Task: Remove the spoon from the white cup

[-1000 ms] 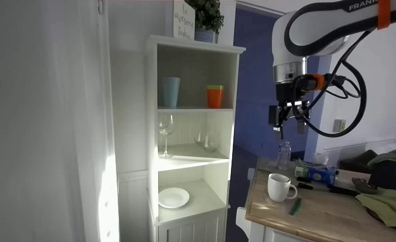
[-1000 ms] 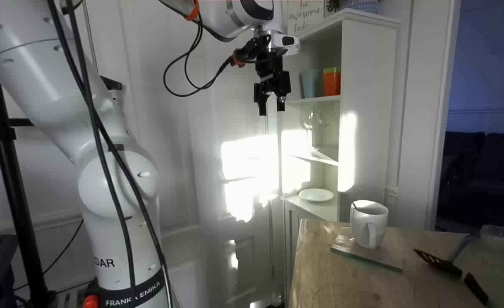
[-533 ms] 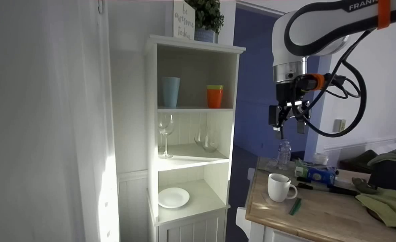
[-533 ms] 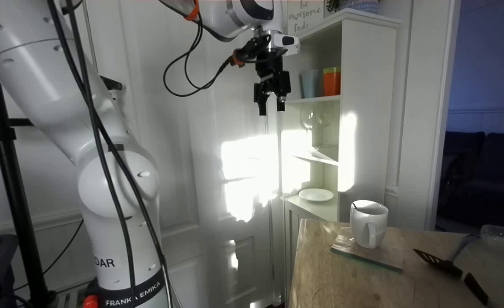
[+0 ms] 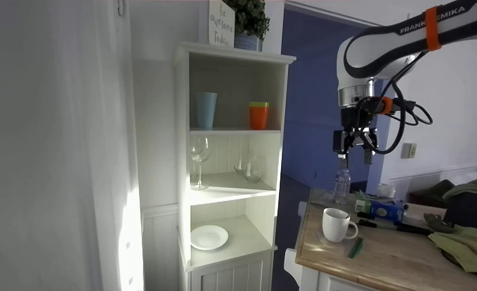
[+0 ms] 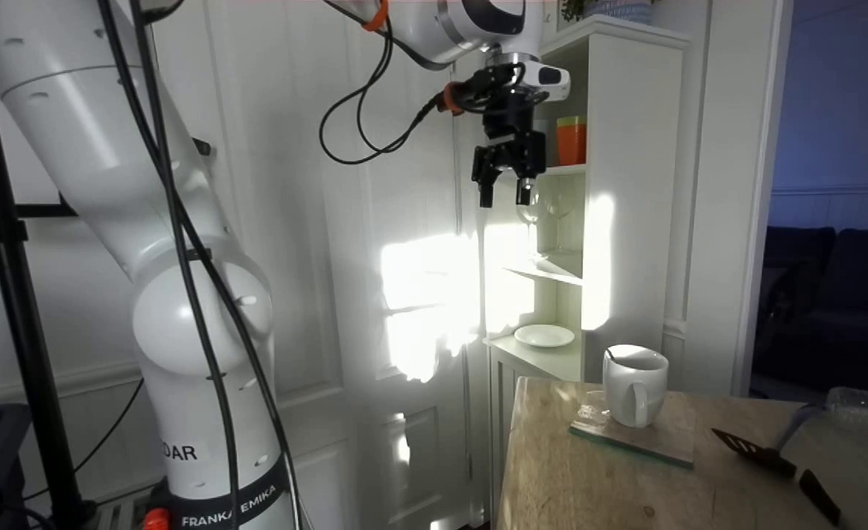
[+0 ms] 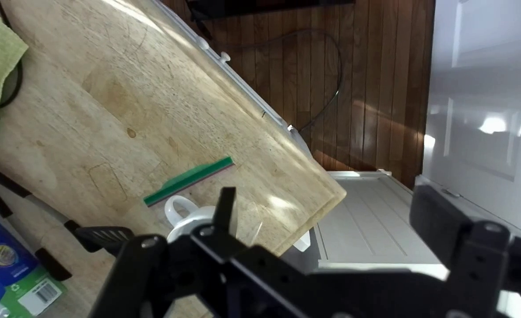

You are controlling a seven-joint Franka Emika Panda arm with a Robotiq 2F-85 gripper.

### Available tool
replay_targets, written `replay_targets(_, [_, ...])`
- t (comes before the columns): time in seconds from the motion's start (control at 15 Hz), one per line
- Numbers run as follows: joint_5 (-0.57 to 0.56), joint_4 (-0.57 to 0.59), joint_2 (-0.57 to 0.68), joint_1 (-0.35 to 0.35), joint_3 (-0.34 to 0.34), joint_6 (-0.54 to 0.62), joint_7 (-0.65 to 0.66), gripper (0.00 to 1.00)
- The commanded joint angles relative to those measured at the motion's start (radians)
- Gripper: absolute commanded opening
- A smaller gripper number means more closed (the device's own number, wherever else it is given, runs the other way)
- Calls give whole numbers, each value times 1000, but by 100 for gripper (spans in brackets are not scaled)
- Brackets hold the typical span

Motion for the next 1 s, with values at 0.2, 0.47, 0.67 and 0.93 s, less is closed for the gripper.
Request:
replay_targets(0.2, [12,87,192,-46,-143,6,-293,100])
replay_targets(0.47, [38,96,281,-66,-173,66,-392,100])
replay_targets(0.67, [41,99,336,-74,-170,115,-388,100])
replay_targets(0.93, [19,75,348,-73,-162,165,-367,100])
